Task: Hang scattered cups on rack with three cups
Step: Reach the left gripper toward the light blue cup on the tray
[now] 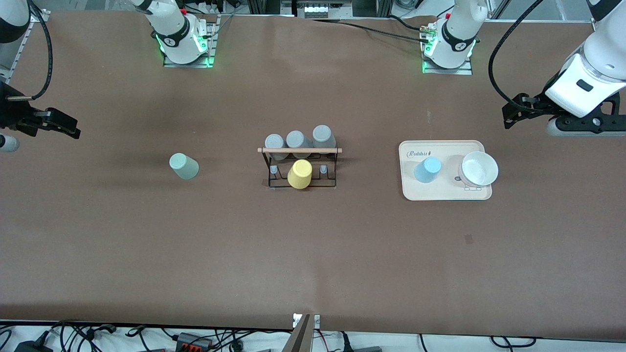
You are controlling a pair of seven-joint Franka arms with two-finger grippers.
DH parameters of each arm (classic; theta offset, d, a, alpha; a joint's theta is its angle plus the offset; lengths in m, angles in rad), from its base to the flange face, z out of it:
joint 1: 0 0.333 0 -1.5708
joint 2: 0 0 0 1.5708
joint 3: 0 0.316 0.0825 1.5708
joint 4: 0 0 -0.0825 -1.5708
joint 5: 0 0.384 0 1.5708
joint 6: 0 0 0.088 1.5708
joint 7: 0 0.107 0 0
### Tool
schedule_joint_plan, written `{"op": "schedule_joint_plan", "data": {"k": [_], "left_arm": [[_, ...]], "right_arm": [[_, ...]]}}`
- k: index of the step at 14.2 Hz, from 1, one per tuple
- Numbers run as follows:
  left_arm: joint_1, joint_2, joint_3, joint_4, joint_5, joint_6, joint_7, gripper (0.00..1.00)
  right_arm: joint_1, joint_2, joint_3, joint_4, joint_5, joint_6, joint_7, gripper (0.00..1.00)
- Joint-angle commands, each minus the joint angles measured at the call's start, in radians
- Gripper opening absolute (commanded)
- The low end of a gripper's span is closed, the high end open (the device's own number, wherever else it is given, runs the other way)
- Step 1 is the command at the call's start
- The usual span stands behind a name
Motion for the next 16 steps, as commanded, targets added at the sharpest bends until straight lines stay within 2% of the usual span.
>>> {"op": "schedule_joint_plan", "data": {"k": [1, 10, 16], "left_arm": [[0.01, -0.003, -0.003, 0.016, -0.015, -0.023, 0.016, 1.0], [0.013, -0.003, 0.0, 0.016, -0.014, -0.07, 0.014, 1.0], [-0.007, 0.049, -0.006, 0.012, -0.012, -0.078, 0.016, 1.0]], "right_arm": [[-0.012, 0.006, 0.008, 0.023, 0.019, -0.015, 0.011, 1.0], [-0.006, 0.035, 0.008, 0.023, 0.019, -0.019, -0.012, 1.0], [0.0, 0.066, 0.009, 0.013, 0.004, -0.129, -0.006, 1.0]]}}
